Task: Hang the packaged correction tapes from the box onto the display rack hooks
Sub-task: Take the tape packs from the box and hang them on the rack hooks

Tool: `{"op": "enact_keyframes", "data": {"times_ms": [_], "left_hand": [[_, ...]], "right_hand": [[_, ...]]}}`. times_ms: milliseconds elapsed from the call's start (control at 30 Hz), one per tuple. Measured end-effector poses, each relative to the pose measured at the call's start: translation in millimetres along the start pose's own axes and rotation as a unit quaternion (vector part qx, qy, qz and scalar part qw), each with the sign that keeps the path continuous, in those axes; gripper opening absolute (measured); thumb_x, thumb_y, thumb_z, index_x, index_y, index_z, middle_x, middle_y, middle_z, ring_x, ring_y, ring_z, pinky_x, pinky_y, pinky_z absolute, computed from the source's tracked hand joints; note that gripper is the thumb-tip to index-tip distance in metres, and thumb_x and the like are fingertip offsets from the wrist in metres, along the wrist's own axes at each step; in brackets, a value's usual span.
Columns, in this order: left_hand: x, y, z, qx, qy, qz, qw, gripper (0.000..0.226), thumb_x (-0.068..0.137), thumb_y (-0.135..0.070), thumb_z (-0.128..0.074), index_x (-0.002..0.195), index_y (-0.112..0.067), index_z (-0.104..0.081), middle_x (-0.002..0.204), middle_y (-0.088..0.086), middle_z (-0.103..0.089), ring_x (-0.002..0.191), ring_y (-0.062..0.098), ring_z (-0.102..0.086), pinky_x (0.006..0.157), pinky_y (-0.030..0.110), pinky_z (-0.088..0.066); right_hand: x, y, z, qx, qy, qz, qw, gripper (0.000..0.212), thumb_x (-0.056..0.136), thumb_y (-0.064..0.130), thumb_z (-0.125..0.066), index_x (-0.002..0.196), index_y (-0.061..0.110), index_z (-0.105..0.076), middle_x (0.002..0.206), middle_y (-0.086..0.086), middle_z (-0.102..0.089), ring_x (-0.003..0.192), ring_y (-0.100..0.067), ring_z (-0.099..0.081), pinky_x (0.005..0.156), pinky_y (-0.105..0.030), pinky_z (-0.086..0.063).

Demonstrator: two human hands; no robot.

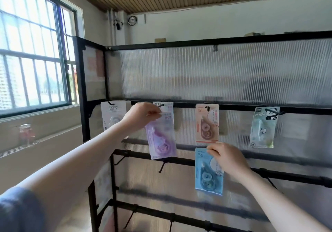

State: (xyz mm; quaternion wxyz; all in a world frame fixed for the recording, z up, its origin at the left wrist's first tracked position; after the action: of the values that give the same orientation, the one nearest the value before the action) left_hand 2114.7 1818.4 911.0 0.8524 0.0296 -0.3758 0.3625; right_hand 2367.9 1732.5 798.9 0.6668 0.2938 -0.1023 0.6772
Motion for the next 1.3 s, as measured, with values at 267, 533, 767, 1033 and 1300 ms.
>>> {"op": "enact_keyframes", "data": {"times_ms": [267,533,767,1033,1300], "left_hand": [[41,27,-3,-0.023,-0.042,-0.005,0.999,0.016,0.087,-0.014,-0.062,0.099,-0.009,-0.071,0.095,0.003,-0.065,0.090,0.020,-0.060,0.079,0.029,-0.045],[58,45,-4,-0.098,-0.038,-0.016,0.994,0.015,0.086,-0.015,-0.064,0.097,-0.006,-0.071,0.085,-0.001,-0.064,0.069,0.004,-0.058,0.068,0.016,-0.046],[49,56,-15,-0.166,-0.037,-0.016,0.985,0.018,0.089,-0.007,-0.059,0.105,-0.004,-0.068,0.094,0.002,-0.066,0.079,0.001,-0.061,0.085,0.029,-0.051],[47,54,-18,-0.041,-0.069,-0.102,0.992,0.021,0.092,-0.011,-0.054,0.107,-0.003,-0.067,0.098,0.003,-0.063,0.086,0.008,-0.051,0.077,0.016,-0.036],[55,64,-31,-0.051,-0.005,-0.060,0.997,0.027,0.091,-0.001,-0.049,0.113,-0.004,-0.064,0.115,0.009,-0.063,0.104,0.018,-0.056,0.087,0.021,-0.037]], "right_hand": [[17,-2,-9,-0.010,-0.003,-0.002,1.000,0.020,0.095,0.027,-0.050,0.097,0.019,-0.069,0.098,0.012,-0.066,0.081,-0.004,-0.055,0.065,-0.021,-0.039],[26,-7,-21,-0.023,0.004,-0.015,1.000,0.021,0.095,0.028,-0.049,0.091,0.020,-0.067,0.089,0.013,-0.065,0.078,-0.006,-0.057,0.061,-0.020,-0.040],[21,-12,-31,-0.020,0.013,-0.035,0.999,0.019,0.095,0.028,-0.051,0.097,0.020,-0.068,0.094,0.012,-0.067,0.082,-0.007,-0.058,0.065,-0.024,-0.038],[21,-10,-33,-0.023,0.021,-0.041,0.999,0.020,0.095,0.027,-0.050,0.100,0.020,-0.068,0.098,0.011,-0.067,0.087,-0.008,-0.059,0.073,-0.027,-0.046],[16,-11,-35,-0.026,0.017,-0.052,0.998,0.021,0.095,0.027,-0.049,0.102,0.020,-0.068,0.097,0.011,-0.065,0.084,-0.006,-0.054,0.067,-0.024,-0.043]]}}
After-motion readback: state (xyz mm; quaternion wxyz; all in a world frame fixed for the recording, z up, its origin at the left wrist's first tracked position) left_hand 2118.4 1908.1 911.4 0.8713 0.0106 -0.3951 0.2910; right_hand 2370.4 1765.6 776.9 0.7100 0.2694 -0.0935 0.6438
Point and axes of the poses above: each hand's wrist, its own x-axis towards the middle knuckle, its own z-axis out of the back of the hand, y = z × x, the point moved 4 cm from there along x, towards the middle knuckle
